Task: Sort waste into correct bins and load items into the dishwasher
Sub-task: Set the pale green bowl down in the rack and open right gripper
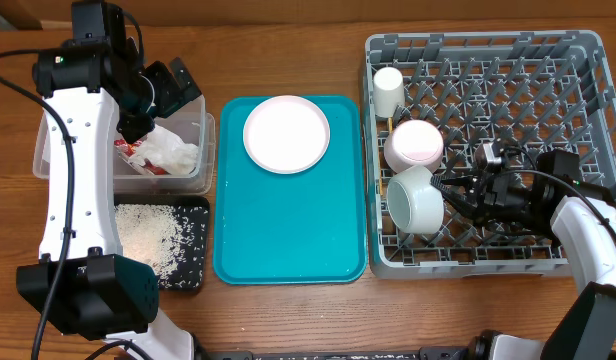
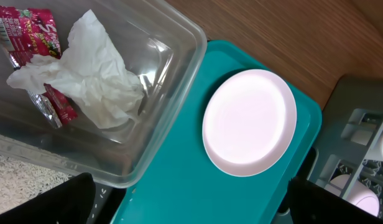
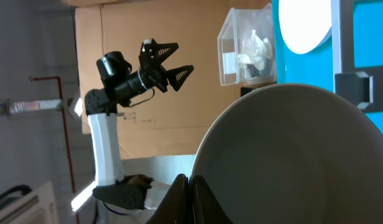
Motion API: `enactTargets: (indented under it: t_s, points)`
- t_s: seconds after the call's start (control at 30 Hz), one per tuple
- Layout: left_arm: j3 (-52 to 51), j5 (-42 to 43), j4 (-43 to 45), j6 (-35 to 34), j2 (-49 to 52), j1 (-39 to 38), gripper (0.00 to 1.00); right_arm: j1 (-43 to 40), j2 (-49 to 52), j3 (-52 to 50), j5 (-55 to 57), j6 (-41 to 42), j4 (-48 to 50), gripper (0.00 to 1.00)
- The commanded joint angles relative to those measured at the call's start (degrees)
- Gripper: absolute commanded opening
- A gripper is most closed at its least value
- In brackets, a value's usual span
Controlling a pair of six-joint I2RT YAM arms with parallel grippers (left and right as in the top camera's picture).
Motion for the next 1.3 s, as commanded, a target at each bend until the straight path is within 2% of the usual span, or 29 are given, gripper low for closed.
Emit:
enactTargets:
  t_s: [0.0, 0.33, 0.63, 1.03, 1.27]
  points:
    - [0.85, -0.22, -0.04, 0.46, 0.07, -0.13, 1.0, 0.07, 0.07, -0.2, -1.95, 3.04, 0.15, 0.04]
    - [0.85, -0.22, -0.04, 0.46, 0.07, -0.13, 1.0, 1.33, 0.07, -0.2, -1.95, 2.89, 0.26, 0.04]
    - [0.85, -0.22, -0.04, 0.46, 0.07, -0.13, 1.0, 1.88, 0.07, -0.85, -1.44, -2.47, 0.37, 0.04]
    - [0.85, -0.22, -0.04, 0.46, 0.07, -0.13, 1.0, 1.95, 0.07, -4.87, -0.17, -3.69, 2.64, 0.04]
    - [0.85, -0.22, -0.04, 0.46, 0.07, -0.13, 1.0, 1.95, 0.07, -4.85, 5.31, -3.61, 5.95, 0.06]
